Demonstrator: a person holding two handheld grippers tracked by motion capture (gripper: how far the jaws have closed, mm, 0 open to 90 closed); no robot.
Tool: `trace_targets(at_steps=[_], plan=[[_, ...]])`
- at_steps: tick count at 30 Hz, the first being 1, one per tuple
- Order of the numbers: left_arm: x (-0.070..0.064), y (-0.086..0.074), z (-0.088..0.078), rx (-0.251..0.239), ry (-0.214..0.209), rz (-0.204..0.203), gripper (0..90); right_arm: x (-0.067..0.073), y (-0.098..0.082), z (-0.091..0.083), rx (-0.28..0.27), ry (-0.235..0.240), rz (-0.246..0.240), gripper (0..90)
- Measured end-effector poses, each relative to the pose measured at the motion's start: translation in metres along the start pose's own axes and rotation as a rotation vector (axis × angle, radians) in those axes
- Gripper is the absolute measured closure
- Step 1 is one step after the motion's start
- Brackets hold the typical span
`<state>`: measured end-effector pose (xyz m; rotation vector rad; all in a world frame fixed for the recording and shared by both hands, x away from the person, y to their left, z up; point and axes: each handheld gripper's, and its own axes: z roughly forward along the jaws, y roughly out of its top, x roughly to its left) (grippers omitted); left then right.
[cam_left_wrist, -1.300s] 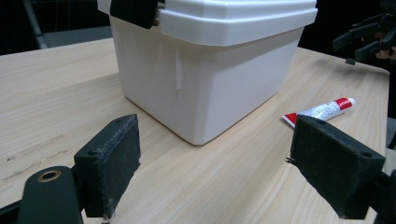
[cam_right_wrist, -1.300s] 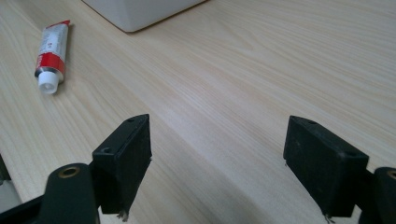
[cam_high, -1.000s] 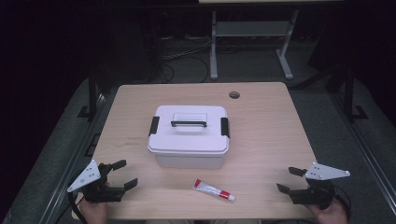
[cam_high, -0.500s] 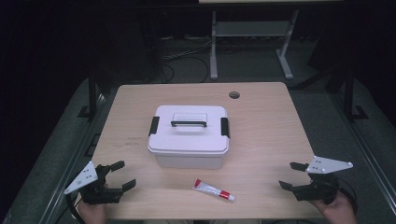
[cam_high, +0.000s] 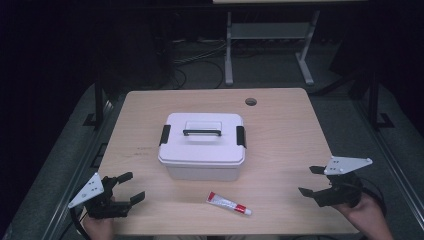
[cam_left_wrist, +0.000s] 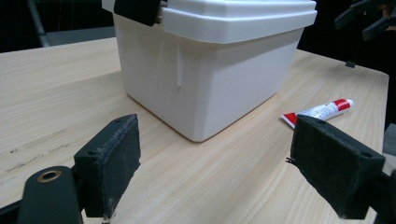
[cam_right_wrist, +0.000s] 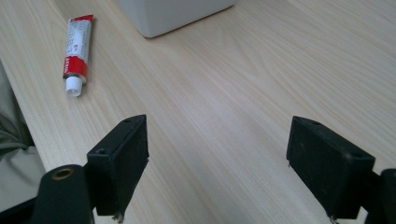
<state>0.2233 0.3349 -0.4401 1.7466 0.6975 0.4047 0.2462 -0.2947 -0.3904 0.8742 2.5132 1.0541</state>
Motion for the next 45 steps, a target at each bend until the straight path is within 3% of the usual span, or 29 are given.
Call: trace_targets(at_steps=[10,13,18,25,45], plan=[[0.001,0.001,-0.002,-0.014,0.003,0.002,15.7,-0.009,0.02,-0.002,0.055,0.011,-0.054,20.6],[0.001,0.0,-0.002,-0.016,0.004,-0.001,15.7,-0.012,0.029,-0.005,0.08,0.027,-0.092,20.7],[0.001,0.001,-0.002,-0.014,0.003,0.004,15.7,-0.014,0.037,-0.006,0.093,0.053,-0.107,21.1],[0.001,0.001,-0.002,-0.014,0.001,0.005,15.7,-0.016,0.051,-0.005,0.158,0.084,-0.172,22.0],[0.001,0.001,-0.002,-0.017,-0.001,0.008,15.7,-0.02,0.09,0.004,0.214,0.138,-0.239,22.7]])
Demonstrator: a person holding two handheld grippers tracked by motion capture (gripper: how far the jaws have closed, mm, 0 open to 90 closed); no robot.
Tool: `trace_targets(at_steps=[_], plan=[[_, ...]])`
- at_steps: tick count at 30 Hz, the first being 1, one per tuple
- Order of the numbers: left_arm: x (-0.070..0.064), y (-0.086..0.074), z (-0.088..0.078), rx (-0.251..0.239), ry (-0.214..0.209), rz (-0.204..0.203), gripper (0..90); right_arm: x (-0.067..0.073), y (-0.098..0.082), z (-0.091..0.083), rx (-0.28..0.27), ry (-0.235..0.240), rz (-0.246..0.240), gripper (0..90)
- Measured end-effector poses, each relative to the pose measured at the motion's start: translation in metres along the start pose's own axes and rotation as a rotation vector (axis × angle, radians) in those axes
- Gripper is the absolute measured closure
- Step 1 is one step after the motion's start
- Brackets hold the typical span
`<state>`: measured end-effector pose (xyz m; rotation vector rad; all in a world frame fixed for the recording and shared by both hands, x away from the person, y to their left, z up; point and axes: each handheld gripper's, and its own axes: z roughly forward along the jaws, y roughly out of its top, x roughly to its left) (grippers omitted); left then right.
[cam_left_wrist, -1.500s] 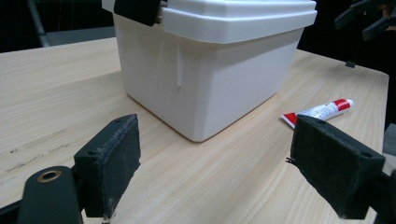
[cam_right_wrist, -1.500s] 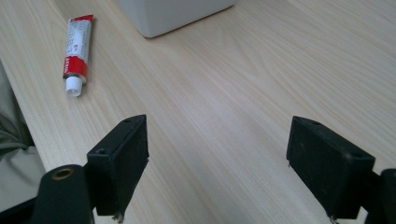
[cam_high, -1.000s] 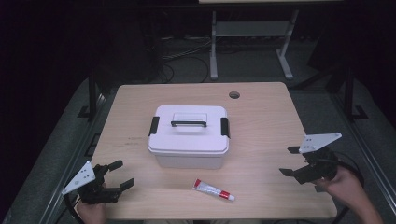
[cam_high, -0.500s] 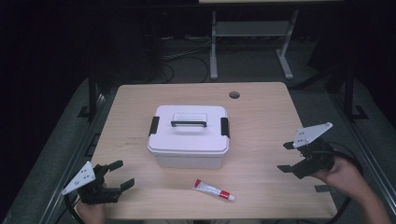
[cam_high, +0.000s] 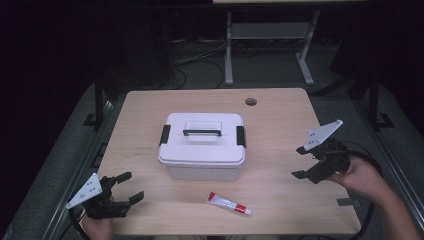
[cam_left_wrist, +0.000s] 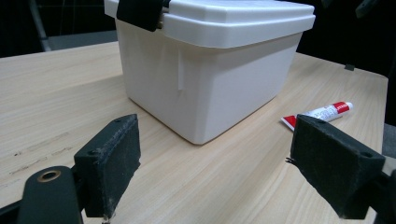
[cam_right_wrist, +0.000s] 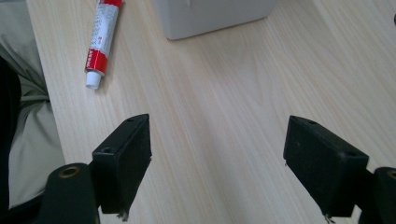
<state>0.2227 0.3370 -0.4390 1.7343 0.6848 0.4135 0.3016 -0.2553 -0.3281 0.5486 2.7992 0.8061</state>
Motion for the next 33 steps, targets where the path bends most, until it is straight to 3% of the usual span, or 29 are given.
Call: trace_targets(at_steps=[16,33], plan=[[0.0,0.0,0.0,0.0,-0.004,0.001,15.7,-0.004,0.037,-0.007,0.013,0.021,-0.035,22.8],[0.0,0.0,0.0,-0.003,-0.004,0.0,15.7,-0.006,0.075,-0.002,-0.006,0.057,-0.073,22.7]])
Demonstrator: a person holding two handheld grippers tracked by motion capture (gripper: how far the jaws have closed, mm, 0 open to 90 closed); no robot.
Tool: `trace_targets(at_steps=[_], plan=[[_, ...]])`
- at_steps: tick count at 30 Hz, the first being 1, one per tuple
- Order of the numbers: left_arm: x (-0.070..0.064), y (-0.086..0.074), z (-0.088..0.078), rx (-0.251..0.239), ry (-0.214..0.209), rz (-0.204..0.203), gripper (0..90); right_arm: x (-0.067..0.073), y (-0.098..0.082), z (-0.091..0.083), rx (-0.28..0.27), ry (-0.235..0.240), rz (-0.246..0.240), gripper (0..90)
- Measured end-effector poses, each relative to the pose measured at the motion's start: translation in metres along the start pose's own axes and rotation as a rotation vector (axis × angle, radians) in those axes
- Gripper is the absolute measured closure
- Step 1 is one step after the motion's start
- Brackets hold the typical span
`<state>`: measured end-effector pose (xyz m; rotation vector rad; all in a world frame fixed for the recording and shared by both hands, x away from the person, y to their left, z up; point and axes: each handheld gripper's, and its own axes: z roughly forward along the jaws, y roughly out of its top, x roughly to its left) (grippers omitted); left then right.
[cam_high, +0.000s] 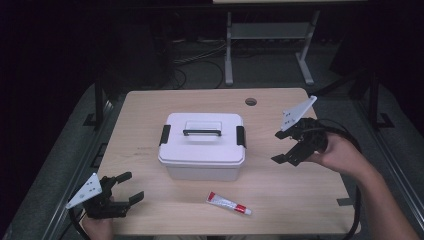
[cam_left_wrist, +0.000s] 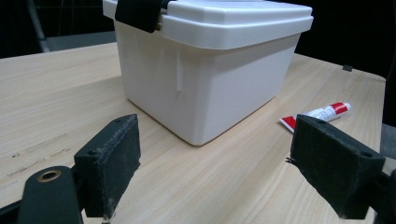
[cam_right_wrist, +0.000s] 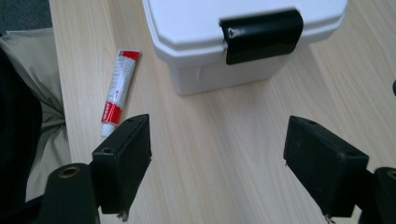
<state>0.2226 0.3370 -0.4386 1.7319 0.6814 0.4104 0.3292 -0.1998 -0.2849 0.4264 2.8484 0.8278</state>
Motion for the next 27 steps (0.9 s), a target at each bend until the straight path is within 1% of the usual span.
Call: trace_targets(at_steps=[3,7,8,10,11,12,13,14,15,18,27], plan=[[0.0,0.0,0.0,-0.001,-0.001,0.001,15.7,-0.001,0.01,0.003,0.001,0.009,-0.013,22.7],[0.0,0.0,0.001,0.0,-0.001,0.002,15.7,-0.001,0.017,0.004,0.006,0.012,-0.023,22.7],[0.0,0.0,0.001,0.0,-0.001,0.002,15.7,-0.002,0.022,0.005,0.001,0.016,-0.027,22.7],[0.0,0.0,0.001,-0.001,-0.002,0.002,15.7,-0.002,0.024,0.006,-0.002,0.02,-0.028,22.7],[0.0,0.0,0.001,0.0,-0.002,0.001,15.7,-0.003,0.029,0.006,-0.002,0.018,-0.036,22.7],[0.0,0.0,0.001,0.0,-0.002,0.001,15.7,-0.003,0.029,0.006,-0.002,0.018,-0.036,22.7],[0.0,0.0,0.001,-0.001,-0.002,0.002,15.7,-0.003,0.034,0.008,-0.002,0.025,-0.037,22.7],[0.0,0.0,0.001,-0.001,-0.002,0.002,15.7,-0.003,0.034,0.008,-0.002,0.025,-0.037,22.7],[0.0,0.0,0.001,-0.002,-0.003,0.001,15.7,-0.004,0.039,0.009,-0.003,0.028,-0.044,22.8],[0.0,0.0,0.001,-0.003,-0.003,-0.002,15.7,-0.004,0.044,0.01,-0.005,0.033,-0.047,22.8],[0.0,0.0,0.001,-0.007,-0.003,-0.003,15.7,-0.009,0.068,0.016,-0.009,0.05,-0.066,22.7]])
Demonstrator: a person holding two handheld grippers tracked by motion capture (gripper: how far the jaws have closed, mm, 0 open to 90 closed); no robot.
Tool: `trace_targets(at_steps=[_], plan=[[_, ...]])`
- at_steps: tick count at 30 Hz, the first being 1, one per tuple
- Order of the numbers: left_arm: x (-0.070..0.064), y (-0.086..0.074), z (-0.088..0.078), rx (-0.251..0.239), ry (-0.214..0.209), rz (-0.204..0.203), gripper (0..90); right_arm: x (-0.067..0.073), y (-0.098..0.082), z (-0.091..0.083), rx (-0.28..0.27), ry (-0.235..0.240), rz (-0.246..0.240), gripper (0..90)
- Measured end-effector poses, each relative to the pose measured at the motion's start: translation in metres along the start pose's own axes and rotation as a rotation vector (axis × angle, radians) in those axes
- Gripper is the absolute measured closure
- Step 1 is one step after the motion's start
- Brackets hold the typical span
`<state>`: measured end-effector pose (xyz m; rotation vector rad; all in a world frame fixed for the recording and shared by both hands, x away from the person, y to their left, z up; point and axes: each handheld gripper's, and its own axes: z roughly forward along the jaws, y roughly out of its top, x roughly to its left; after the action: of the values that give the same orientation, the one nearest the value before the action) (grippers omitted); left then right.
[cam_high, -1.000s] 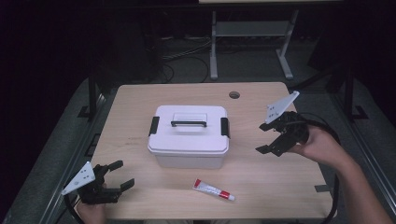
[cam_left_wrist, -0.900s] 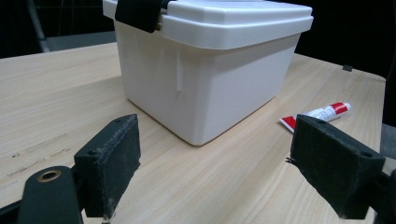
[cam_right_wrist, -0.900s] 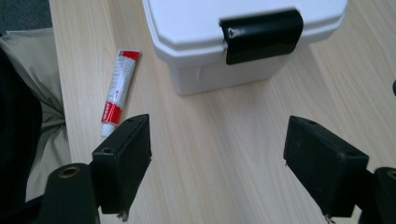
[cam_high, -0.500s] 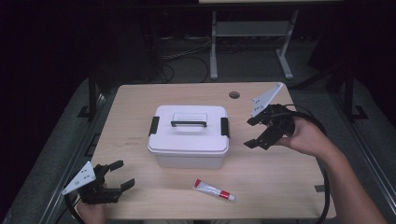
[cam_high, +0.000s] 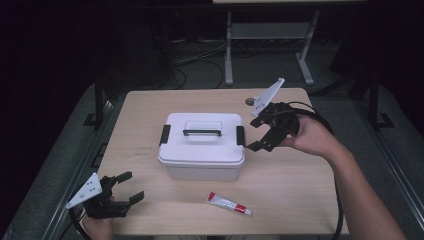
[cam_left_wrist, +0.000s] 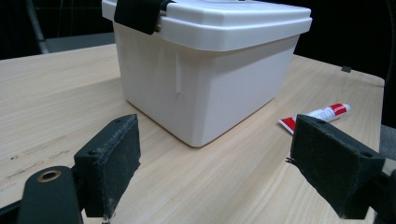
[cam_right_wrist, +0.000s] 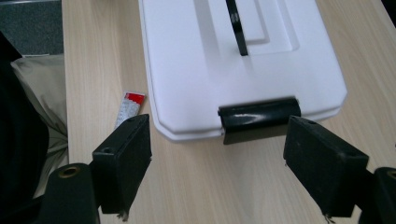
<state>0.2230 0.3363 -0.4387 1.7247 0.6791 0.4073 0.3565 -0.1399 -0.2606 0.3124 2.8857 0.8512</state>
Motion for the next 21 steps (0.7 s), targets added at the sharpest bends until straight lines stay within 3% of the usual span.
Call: trace_targets(at_steps=[10,21], plan=[[0.001,0.0,-0.001,-0.003,-0.001,0.004,15.7,-0.004,0.02,0.015,0.0,0.021,-0.033,22.8],[0.001,0.0,-0.002,-0.014,-0.001,-0.002,15.7,-0.009,0.037,0.026,-0.011,0.047,-0.035,23.5]])
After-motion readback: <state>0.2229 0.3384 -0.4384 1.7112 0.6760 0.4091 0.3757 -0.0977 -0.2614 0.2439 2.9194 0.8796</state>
